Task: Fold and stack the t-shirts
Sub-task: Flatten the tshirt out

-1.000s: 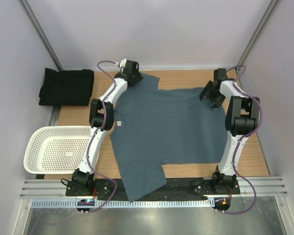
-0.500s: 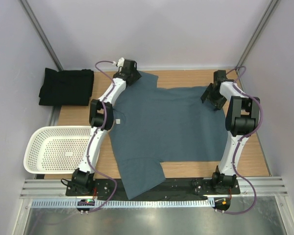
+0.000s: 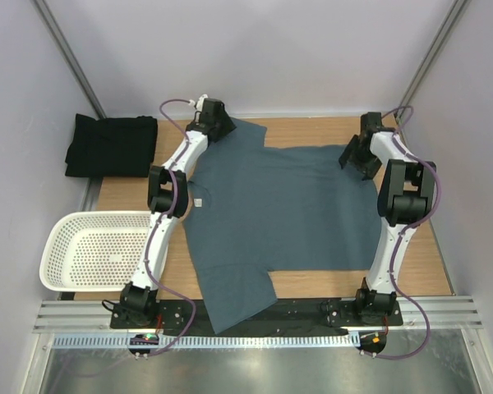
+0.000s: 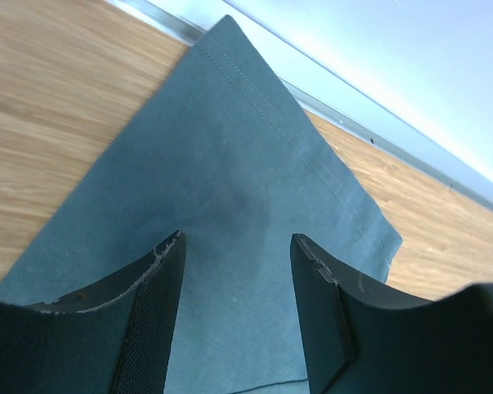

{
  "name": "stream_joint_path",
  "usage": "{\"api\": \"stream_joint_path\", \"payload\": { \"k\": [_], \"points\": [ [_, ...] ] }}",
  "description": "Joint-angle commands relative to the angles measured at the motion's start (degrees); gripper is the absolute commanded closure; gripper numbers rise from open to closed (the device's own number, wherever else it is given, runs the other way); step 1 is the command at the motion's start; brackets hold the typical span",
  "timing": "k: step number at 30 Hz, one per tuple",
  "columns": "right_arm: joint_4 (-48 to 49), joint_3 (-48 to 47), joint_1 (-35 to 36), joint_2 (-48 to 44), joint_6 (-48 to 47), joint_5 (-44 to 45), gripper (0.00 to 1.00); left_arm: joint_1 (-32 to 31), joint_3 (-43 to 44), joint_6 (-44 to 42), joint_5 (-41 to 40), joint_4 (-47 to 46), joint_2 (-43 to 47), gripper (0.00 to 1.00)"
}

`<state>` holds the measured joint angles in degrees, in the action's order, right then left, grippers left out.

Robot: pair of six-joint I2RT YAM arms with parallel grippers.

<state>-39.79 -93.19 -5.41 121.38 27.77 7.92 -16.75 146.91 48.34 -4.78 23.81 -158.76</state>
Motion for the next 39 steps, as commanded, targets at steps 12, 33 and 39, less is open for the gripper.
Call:
{"api": "stream_joint_path", "payload": {
  "k": [12, 33, 39],
  "points": [
    [3.5, -26.5, -0.6, 12.8, -4.3, -6.1, 0.19, 0.6, -7.1, -11.0, 8.0, -5.6, 21.5, 0.34],
    [5.5, -28.6, -4.2, 21.6, -7.9, -5.5, 0.18, 0.1, -44.7, -14.8, 8.7, 15.6, 51.3, 0.09],
    [6.0, -30.6, -4.6, 18.8, -9.0, -13.4, 0.18, -0.4, -49.2, -14.3, 8.3, 17.7, 54.7, 0.10]
  ]
}}
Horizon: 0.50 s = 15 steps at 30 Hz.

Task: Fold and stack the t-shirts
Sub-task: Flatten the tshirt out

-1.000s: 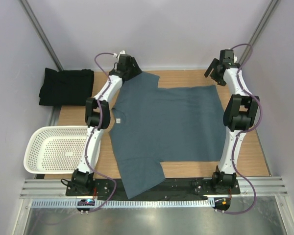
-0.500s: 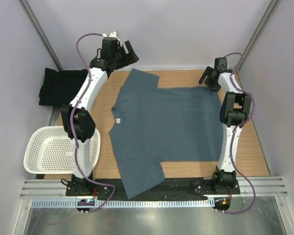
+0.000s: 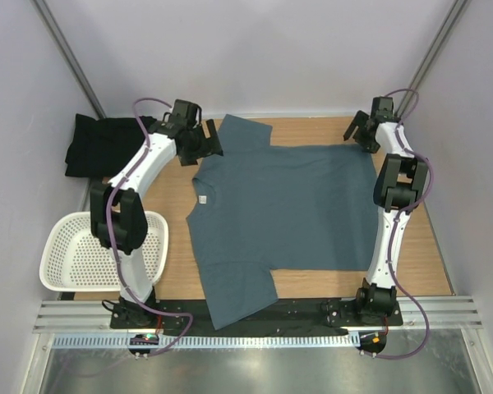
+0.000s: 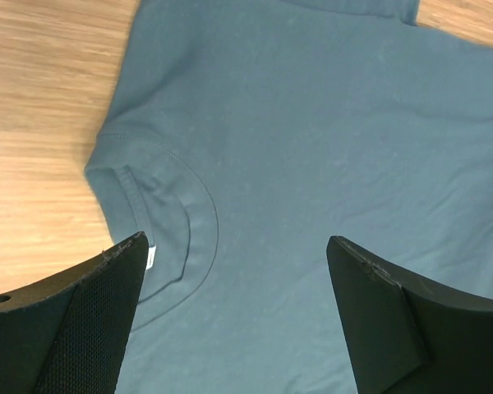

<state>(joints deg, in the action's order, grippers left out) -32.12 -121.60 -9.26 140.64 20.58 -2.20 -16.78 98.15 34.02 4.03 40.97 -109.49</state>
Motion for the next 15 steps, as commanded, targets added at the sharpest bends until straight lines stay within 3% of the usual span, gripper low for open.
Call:
{"api": "stream_joint_path", "payload": {
  "k": [1, 4, 8, 10, 15],
  "points": [
    [-1.5, -2.3, -0.8, -1.1, -1.7, -6.6, 0.17, -0.5, -0.8, 0.1, -0.8, 0.8, 6.0, 0.09],
    [-0.8, -2.6, -0.6, -5.9, -1.6, -10.3, 0.14, -1.4, -2.1, 0.9, -1.3, 2.3, 8.1, 0.09],
    [-2.4, 0.6, -0.4, -13.9, -1.2, -10.1, 0.01, -3.1, -5.8, 1.4, -3.3, 5.4, 12.7, 0.10],
    [-2.9, 3.7, -0.4, -20.2, -0.4, -9.5, 0.00, -3.7, -8.0, 1.3, -3.6, 5.2, 17.4, 0.10],
    [-3.3, 22.5, -0.4, -35.4, 2.1, -4.7, 0.00, -3.9, -18.9, 2.5, 0.8, 2.8, 27.1, 0.10]
  ]
}}
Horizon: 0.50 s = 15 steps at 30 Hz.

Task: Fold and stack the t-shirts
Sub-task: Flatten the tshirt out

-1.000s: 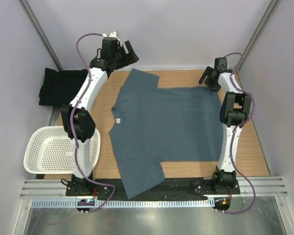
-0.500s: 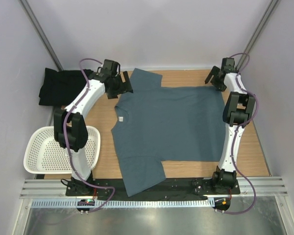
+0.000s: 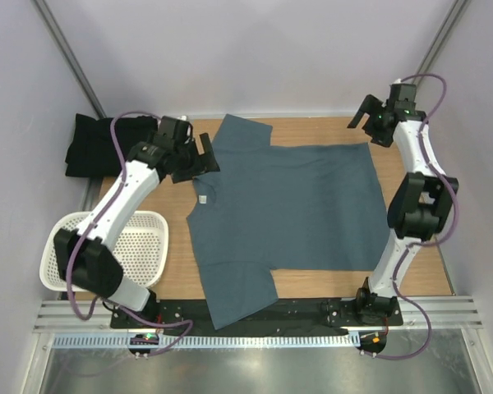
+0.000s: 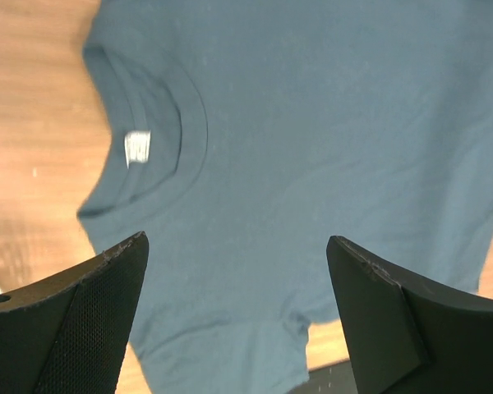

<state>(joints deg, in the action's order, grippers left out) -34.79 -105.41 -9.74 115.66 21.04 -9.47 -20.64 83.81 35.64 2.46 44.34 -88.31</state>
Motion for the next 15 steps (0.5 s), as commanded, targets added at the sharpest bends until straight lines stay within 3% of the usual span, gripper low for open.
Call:
{"api": "stream_joint_path", "payload": {
  "k": [1, 7, 10, 15],
  "points": [
    [-1.1, 9.0, 0.0, -13.1, 1.7, 3.2, 0.00, -0.1, -6.7, 1.4, 3.6, -0.8, 8.5, 0.10],
    [-10.5, 26.0, -0.1, -28.7, 4.0, 11.6, 0.00, -3.3, -19.7, 9.5, 3.5, 1.2, 19.1, 0.12],
    [-13.6, 33.9, -0.2, -36.0, 6.0, 13.9, 0.00, -8.2, -24.4, 18.6, 0.5, 2.6, 26.0, 0.12],
    [-19.0, 42.4, -0.5, -43.9, 5.9, 15.6, 0.00, -22.6, -33.8, 35.6, -7.0, 8.4, 36.1, 0.14]
  ]
}}
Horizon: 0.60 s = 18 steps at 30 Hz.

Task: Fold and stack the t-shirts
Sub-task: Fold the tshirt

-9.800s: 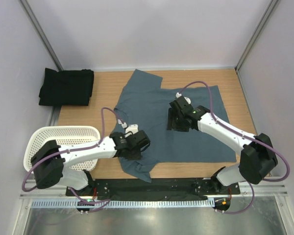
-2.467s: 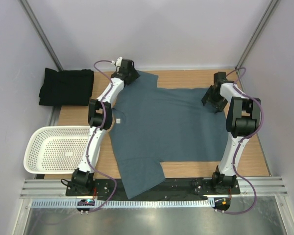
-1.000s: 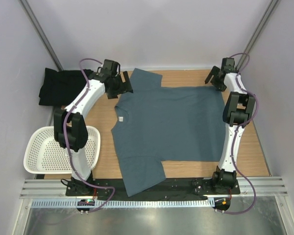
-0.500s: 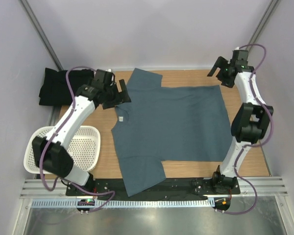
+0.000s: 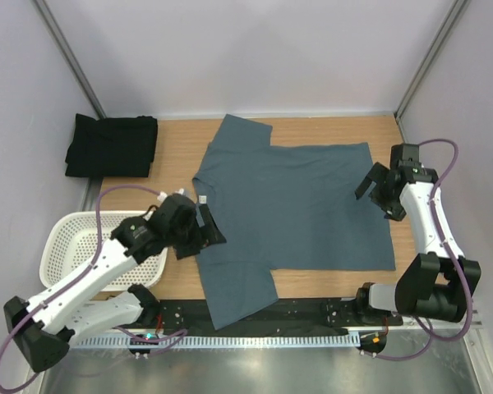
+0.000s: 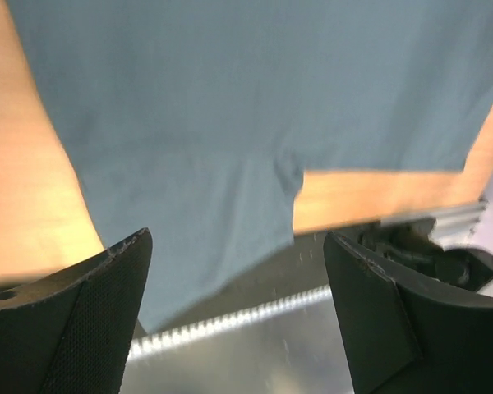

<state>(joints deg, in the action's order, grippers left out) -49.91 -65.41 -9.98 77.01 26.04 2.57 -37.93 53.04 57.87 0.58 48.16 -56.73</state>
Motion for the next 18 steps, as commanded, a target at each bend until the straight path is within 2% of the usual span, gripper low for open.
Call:
{"api": "stream_joint_path", "payload": {
  "k": [1, 2, 4, 5, 8, 13, 17, 18],
  "points": [
    [-3.9, 3.5, -0.3, -7.5, 0.9, 3.8, 0.01, -7.5, -4.2, 18.7, -7.0, 6.7, 5.9, 0.14],
    [-4.1, 5.4, -0.3, -8.5, 1.0, 3.4, 0.00, -11.7, -6.6, 21.8, -7.5, 7.8, 7.1, 0.15],
    [-4.1, 7.3, -0.4, -10.8, 2.3, 2.4, 0.00, -16.0, -8.6, 29.2, -9.1, 9.5, 10.2, 0.16],
    [-4.7, 9.1, -0.4, -11.4, 3.0, 2.1, 0.00, -20.4, -9.5, 31.0, -9.4, 9.7, 10.8, 0.17],
    [-4.9, 12.0, -0.3, -12.7, 4.1, 0.4, 0.00, -27.3, -10.6, 35.2, -9.7, 11.4, 9.9, 0.17],
    [-3.2, 14.9, -0.3, -14.9, 3.6, 4.6, 0.01, -35.6, -11.1, 38.4, -8.5, 14.9, 2.7, 0.17],
    [-3.7, 14.4, -0.3, -15.3, 4.1, 4.6, 0.01, -43.2, -13.5, 42.7, -9.8, 11.5, 3.5, 0.19],
    [-3.5, 14.3, -0.4, -14.8, 4.1, 4.2, 0.00, -44.3, -14.4, 46.2, -10.4, 10.6, 4.3, 0.21]
  ]
}}
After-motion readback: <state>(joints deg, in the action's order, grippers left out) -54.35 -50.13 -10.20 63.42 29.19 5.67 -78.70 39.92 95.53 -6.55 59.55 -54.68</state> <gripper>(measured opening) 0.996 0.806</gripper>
